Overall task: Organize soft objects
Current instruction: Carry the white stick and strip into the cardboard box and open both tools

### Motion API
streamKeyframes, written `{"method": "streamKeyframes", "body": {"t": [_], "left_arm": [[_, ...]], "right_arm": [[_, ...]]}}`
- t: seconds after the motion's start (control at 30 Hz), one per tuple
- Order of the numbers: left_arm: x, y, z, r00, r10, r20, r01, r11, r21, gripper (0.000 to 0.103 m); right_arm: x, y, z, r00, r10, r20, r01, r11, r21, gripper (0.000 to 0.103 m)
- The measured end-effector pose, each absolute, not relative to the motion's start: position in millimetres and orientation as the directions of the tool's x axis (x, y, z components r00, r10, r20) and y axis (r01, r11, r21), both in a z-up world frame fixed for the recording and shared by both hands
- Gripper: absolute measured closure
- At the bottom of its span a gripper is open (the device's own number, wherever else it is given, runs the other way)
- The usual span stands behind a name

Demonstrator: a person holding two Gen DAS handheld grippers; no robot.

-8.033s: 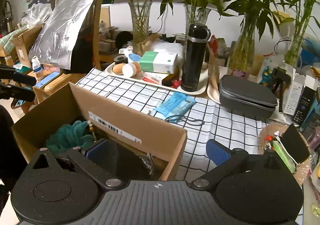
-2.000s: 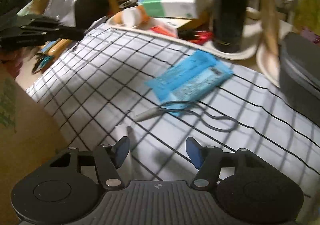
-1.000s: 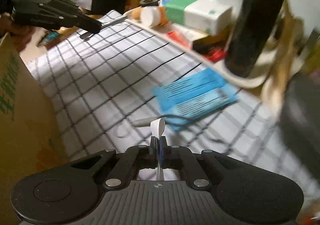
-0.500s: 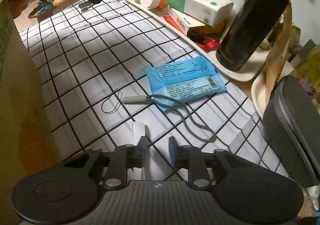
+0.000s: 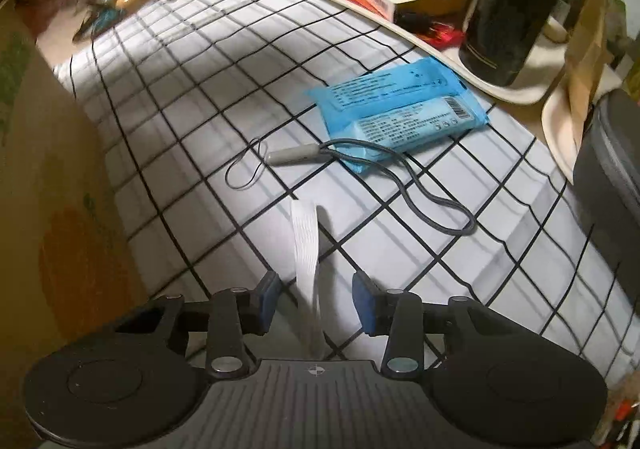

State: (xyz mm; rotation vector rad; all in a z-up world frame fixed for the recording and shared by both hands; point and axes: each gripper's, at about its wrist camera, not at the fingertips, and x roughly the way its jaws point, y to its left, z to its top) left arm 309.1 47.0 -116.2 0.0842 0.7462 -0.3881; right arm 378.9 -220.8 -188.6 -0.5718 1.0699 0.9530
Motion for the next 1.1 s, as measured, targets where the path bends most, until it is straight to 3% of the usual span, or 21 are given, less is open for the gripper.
{"method": "streamKeyframes", "body": {"t": [0.03,0.07,0.27,0.7,0.9,1.1], "left_arm": [[309,47,-116,0.667,-0.315,-0.675,0.373,0.925,-0.064,0.1],[309,47,-115,0.668,-0.317,-0.673,0.374,0.925,-0.065,0.1],[305,45,-108,0.677,-0.32,-0.663,0.377,0.924,-0.061,0.1],[274,32,-87,0.72,-0.297,-0.627,0.396,0.918,0.02,0.1],[257,35,-75,0.734,-0.303,-0.607,0.386,0.922,0.007,0.1],[234,29,-58,0.742,-0.325,-0.586,0.396,0.918,-0.008,0.1]], "right_arm": [[376,-220,-188,0.168,0.358,-0.919,-0.875,0.484,0.028,0.076],[375,-220,-187,0.163,0.361,-0.918,-0.878,0.477,0.032,0.096],[372,-222,-179,0.196,0.37,-0.908,-0.87,0.492,0.013,0.099],[355,-227,-123,0.438,0.354,-0.826,-0.757,0.641,-0.127,0.099],[340,-237,-88,0.552,0.349,-0.757,-0.678,0.716,-0.164,0.099],[316,-247,-53,0.62,0.41,-0.669,-0.626,0.772,-0.107,0.099]]}}
